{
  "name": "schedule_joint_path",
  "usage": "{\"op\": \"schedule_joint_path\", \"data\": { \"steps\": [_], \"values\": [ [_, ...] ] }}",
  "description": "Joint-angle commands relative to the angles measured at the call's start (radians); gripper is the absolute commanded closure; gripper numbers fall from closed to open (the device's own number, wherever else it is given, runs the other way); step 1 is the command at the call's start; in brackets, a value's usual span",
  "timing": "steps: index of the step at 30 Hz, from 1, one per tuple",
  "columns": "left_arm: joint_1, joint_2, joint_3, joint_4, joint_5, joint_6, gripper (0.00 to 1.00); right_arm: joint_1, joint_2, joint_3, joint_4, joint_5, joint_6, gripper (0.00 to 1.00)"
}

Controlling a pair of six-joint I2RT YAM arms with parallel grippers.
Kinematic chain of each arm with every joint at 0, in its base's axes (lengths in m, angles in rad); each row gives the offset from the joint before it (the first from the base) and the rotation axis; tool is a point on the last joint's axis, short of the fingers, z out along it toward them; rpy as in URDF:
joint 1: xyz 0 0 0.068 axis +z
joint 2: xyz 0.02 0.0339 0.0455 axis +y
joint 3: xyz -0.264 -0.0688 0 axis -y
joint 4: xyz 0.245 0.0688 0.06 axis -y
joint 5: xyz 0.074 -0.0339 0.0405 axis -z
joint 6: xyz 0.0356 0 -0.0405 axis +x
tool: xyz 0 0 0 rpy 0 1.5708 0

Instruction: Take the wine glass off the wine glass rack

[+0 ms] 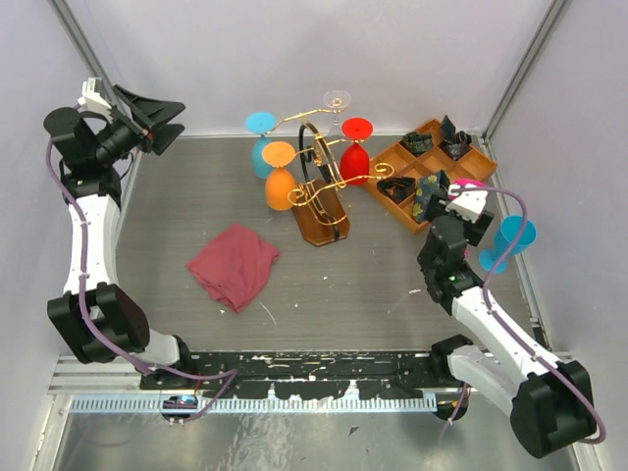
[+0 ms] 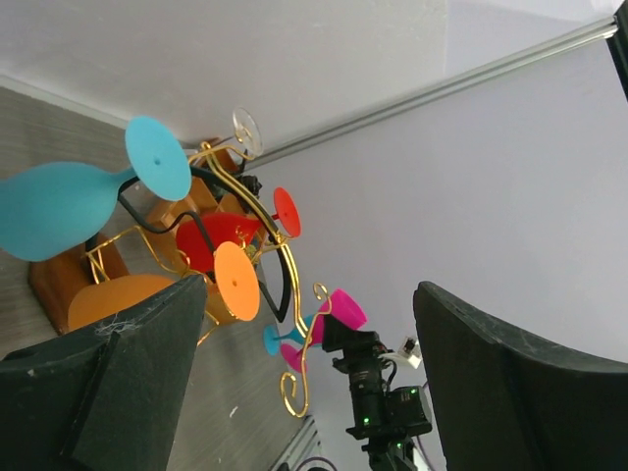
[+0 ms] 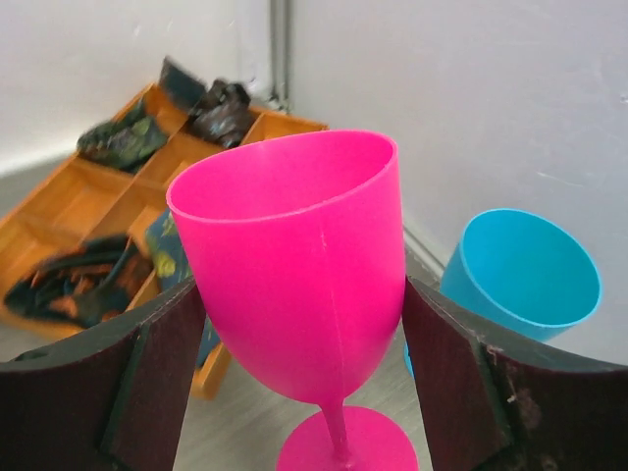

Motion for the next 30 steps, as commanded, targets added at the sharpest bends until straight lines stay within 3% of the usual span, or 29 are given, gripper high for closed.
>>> {"op": "schedule_joint_path", "data": {
  "steps": [1,10,20,30],
  "values": [
    [-0.007,-0.026,-0.025,-0.043,-0.005,0.042,0.07,-0.113,0.004,-0.088,0.383,-0.038,0.027,0.29],
    [-0.016,-0.045,-0.072,-0.055,-0.038,0.07,0.08,-0.28,0.256,-0.258,0.834,-0.251,0.043,0.2],
    [-0.028,-0.015,-0.089,-0.014,-0.039,0.076,0.08,-0.302,0.703,-0.186,1.364,-0.295,-0.117,0.14],
    [-0.057,0.031,-0.065,0.007,-0.021,0.085,0.1,-0.348,0.921,-0.054,1.404,-0.352,-0.085,0.11]
  ]
}}
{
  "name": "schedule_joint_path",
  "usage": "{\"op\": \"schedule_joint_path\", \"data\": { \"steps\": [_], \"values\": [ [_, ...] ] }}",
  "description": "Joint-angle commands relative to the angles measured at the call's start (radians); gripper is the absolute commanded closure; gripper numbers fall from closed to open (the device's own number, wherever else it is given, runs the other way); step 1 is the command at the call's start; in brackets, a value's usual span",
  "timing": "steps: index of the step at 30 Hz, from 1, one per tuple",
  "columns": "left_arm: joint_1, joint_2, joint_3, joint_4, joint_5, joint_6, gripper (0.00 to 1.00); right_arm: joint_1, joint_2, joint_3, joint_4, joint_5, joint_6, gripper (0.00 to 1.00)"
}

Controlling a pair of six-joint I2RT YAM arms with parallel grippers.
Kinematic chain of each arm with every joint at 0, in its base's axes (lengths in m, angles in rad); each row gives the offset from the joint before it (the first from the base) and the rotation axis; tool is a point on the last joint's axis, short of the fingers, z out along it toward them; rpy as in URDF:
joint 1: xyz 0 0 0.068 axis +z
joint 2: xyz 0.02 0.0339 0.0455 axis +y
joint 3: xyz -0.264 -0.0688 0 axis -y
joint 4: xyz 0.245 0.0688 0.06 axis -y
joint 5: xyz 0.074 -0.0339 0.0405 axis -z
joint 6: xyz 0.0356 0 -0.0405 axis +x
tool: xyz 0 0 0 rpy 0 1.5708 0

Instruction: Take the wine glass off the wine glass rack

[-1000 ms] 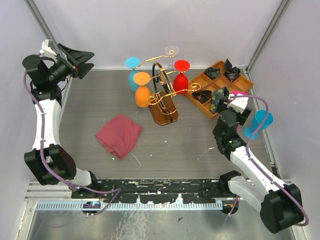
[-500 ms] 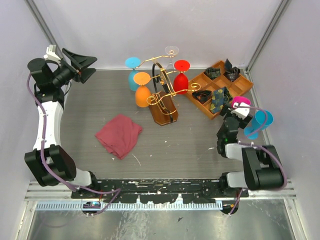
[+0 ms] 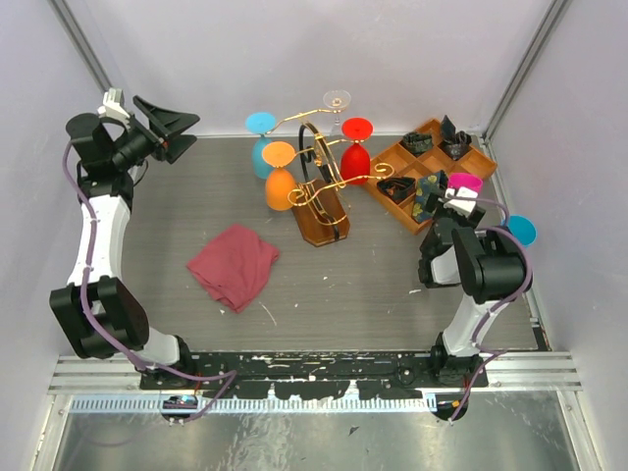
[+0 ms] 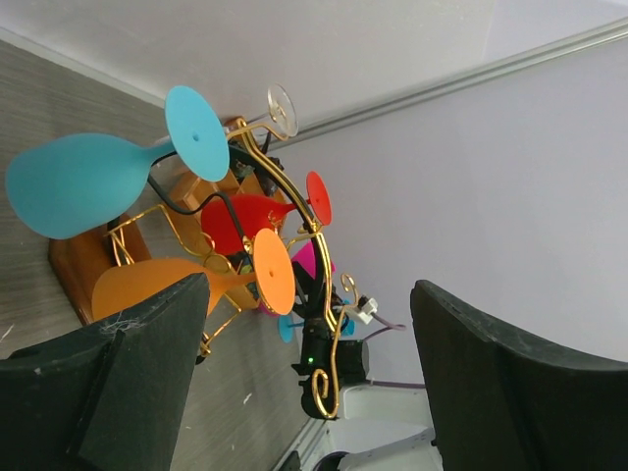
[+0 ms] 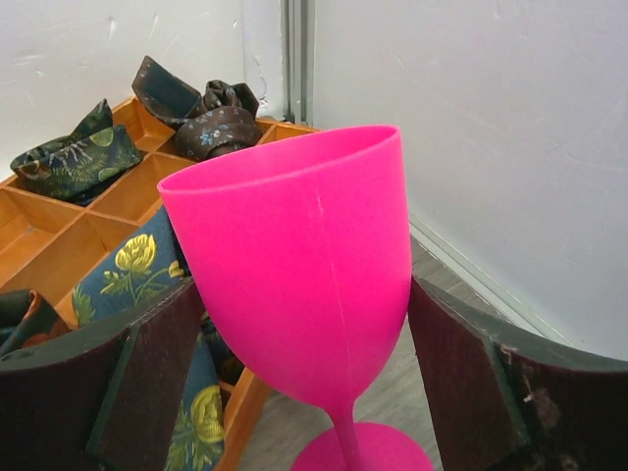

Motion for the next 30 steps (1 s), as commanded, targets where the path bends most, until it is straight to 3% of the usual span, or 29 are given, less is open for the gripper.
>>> {"op": "schedule_joint_path", "data": {
  "steps": [1,9,18,23,30],
  "values": [
    [-0.01,0.018,0.014,0.028,0.021,0.021,0.1,-0.037,0.065,0.07,0.186,-0.045,0.015,0.11],
    [-0.022,0.027,0.011,0.016,0.018,0.034,0.1,-0.102,0.114,0.118,0.184,-0.132,0.037,0.06],
    [-0.025,0.016,-0.011,-0.033,-0.005,0.076,0.1,-0.1,0.093,0.134,0.125,-0.185,0.018,0.08],
    [-0.028,0.021,-0.006,-0.052,-0.009,0.086,0.1,-0.097,0.018,0.221,-0.164,-0.142,0.053,0.05],
    [-0.031,0.017,-0.014,-0.07,-0.014,0.101,0.11,-0.094,-0.095,0.536,-0.879,-0.003,0.165,0.05]
  ]
}}
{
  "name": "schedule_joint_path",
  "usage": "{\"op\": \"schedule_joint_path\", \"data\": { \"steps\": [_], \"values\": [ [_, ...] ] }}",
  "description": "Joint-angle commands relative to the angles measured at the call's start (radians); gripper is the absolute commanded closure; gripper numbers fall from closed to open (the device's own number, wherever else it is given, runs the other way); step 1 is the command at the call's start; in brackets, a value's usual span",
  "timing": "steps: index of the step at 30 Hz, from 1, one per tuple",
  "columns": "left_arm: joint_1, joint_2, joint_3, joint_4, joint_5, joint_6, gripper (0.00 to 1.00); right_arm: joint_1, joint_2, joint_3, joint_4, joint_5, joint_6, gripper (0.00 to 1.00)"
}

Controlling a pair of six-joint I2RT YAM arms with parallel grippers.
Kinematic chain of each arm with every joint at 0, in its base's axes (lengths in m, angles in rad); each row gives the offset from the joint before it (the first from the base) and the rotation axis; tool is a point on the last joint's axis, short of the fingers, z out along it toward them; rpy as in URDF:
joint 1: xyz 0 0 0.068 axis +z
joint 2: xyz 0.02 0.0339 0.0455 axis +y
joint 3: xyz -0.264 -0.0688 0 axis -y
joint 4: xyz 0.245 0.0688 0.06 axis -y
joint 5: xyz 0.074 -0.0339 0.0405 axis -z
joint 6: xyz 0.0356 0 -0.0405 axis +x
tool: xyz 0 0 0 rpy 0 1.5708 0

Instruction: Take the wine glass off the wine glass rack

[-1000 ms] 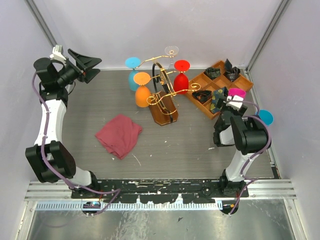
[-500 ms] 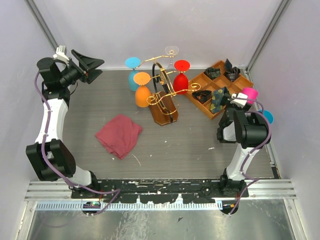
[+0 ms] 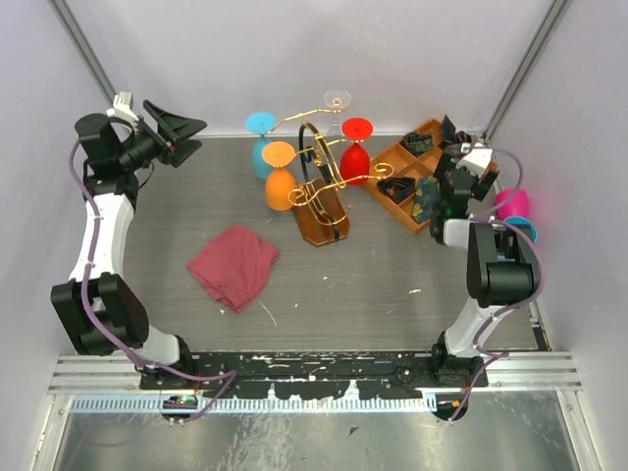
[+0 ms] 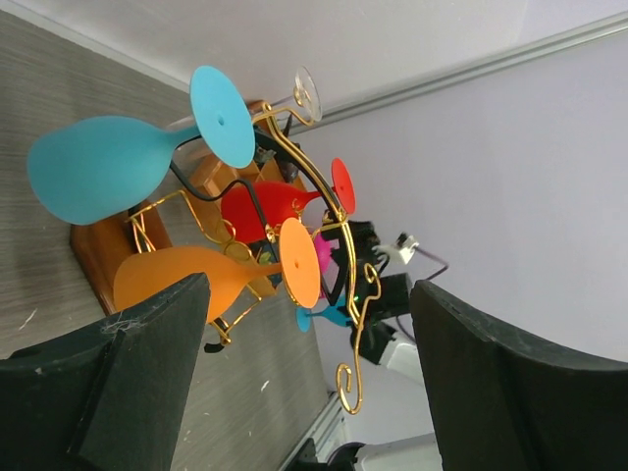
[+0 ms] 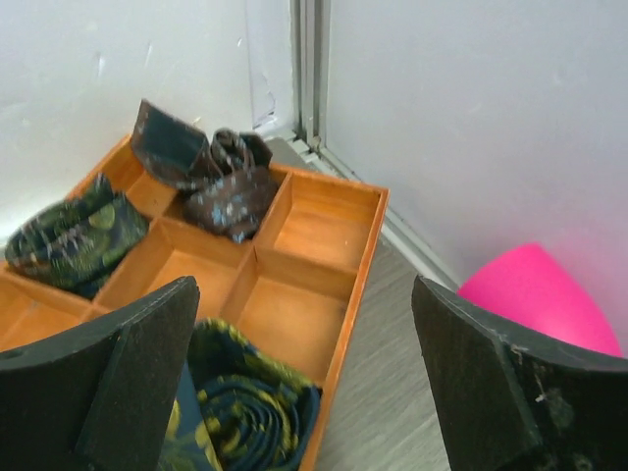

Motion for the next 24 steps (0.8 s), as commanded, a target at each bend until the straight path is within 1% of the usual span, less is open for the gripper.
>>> {"op": "schedule_joint_path", "data": {
  "steps": [1,2,4,6,7,9,11,13,20,24],
  "values": [
    [-0.005,-0.008,-0.014,-0.013,-0.005,0.021,0.11,0.006,-0.091,0.238,-0.479,0.131,0.081,0.06],
    [-0.006,-0.008,-0.013,-0.017,-0.004,0.023,0.11,0.006,-0.085,0.299,-0.561,0.161,0.079,0.06],
    [-0.006,-0.011,-0.012,-0.021,-0.004,0.022,0.11,0.005,-0.038,0.476,-0.79,0.263,0.074,0.05],
    [-0.006,-0.016,-0.012,-0.025,-0.004,0.024,0.11,-0.01,0.06,0.662,-1.0,0.285,0.051,0.04],
    [-0.006,-0.017,-0.012,-0.027,-0.003,0.024,0.11,-0.023,0.107,0.752,-1.115,0.284,0.05,0.04],
    [-0.006,-0.019,-0.01,-0.035,0.0,0.027,0.11,-0.056,0.189,0.918,-1.266,0.242,0.045,0.03],
    [-0.006,-0.02,-0.011,-0.04,0.001,0.03,0.11,-0.092,0.247,1.001,-1.366,0.184,0.036,0.03],
    [-0.007,-0.019,-0.014,-0.044,0.003,0.032,0.11,-0.13,0.287,1.04,-1.428,0.178,0.025,0.03],
    [-0.015,0.0,-0.021,-0.038,0.008,0.026,0.11,-0.201,0.334,1.054,-1.465,0.117,-0.048,0.04],
    [-0.018,0.007,-0.017,-0.036,0.01,0.025,0.11,-0.219,0.387,1.087,-1.48,0.139,-0.08,0.03]
  ]
}}
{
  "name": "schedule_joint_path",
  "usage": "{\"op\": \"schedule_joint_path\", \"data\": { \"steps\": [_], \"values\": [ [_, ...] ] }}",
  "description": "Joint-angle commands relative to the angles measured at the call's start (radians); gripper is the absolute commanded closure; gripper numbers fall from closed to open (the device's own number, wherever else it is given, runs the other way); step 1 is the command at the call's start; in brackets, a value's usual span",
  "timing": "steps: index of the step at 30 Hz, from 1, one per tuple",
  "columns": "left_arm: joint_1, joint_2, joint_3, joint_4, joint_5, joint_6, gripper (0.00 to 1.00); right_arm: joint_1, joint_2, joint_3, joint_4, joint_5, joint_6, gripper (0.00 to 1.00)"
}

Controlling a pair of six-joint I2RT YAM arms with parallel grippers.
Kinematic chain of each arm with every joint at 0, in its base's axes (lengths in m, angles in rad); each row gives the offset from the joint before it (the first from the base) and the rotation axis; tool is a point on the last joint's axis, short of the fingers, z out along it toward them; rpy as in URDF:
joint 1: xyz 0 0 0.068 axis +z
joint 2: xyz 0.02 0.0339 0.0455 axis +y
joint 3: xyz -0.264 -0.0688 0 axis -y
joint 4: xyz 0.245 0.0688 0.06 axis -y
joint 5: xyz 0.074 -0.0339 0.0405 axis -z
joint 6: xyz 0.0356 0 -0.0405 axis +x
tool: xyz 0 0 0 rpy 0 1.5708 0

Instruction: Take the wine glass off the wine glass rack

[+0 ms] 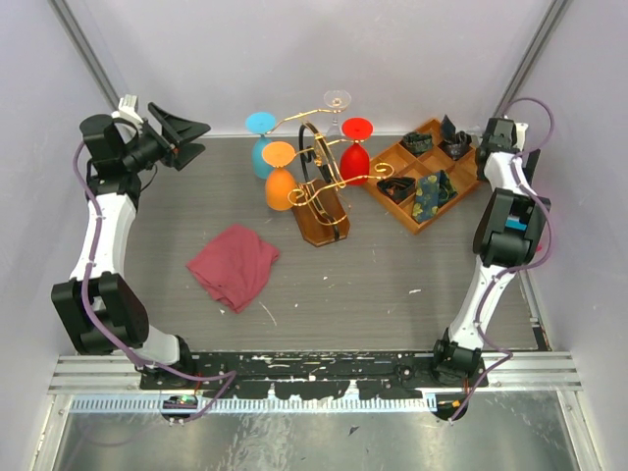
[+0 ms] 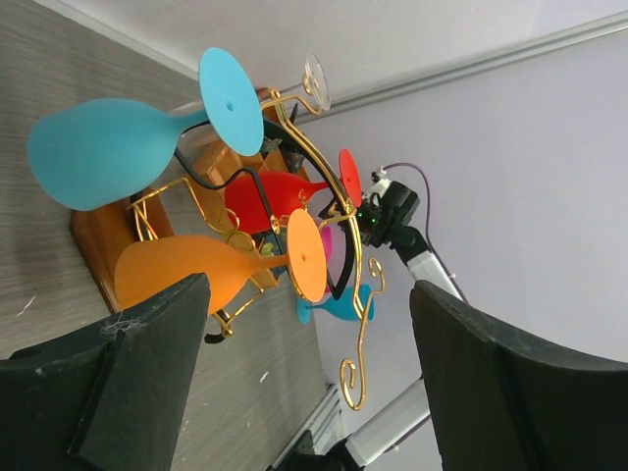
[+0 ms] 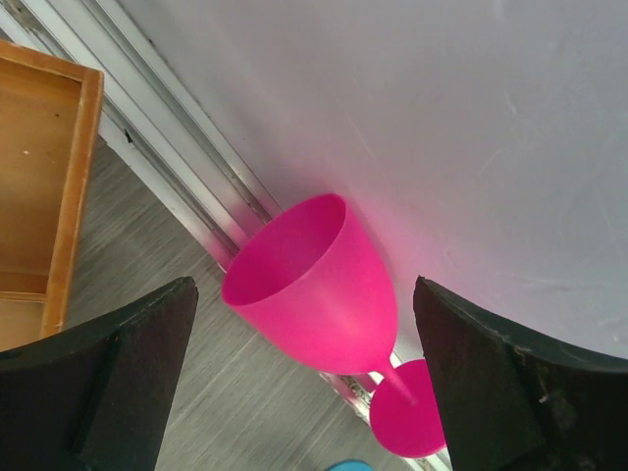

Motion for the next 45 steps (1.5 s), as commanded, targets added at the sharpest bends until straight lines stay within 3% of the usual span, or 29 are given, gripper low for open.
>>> {"op": "schedule_joint_path", "data": {
  "steps": [1,17,28,33,36,38,45],
  "values": [
    [-0.008,0.008,-0.011,0.002,0.017,0.008,0.11,-0.003,0.024,0.094,-0.04,-0.005,-0.055,0.03],
    [-0.015,0.053,-0.005,0.016,0.023,0.003,0.1,-0.042,0.129,0.137,-0.148,0.014,-0.07,0.03],
    [-0.016,0.072,0.003,0.03,0.024,-0.012,0.08,-0.055,0.198,0.149,-0.179,0.126,-0.075,0.0],
    [-0.016,0.075,0.003,0.032,0.025,-0.015,0.08,-0.057,0.211,0.153,-0.19,0.124,-0.051,0.12],
    [-0.017,0.075,0.002,0.036,0.026,-0.017,0.08,-0.057,0.204,0.157,-0.186,0.128,-0.037,0.27],
    [-0.018,0.077,0.001,0.039,0.026,-0.018,0.08,-0.055,0.177,0.141,-0.153,0.131,-0.029,0.43],
    [-0.018,0.077,-0.004,0.05,0.026,-0.024,0.08,0.007,-0.048,-0.023,0.123,0.218,-0.103,0.55]
  ]
}}
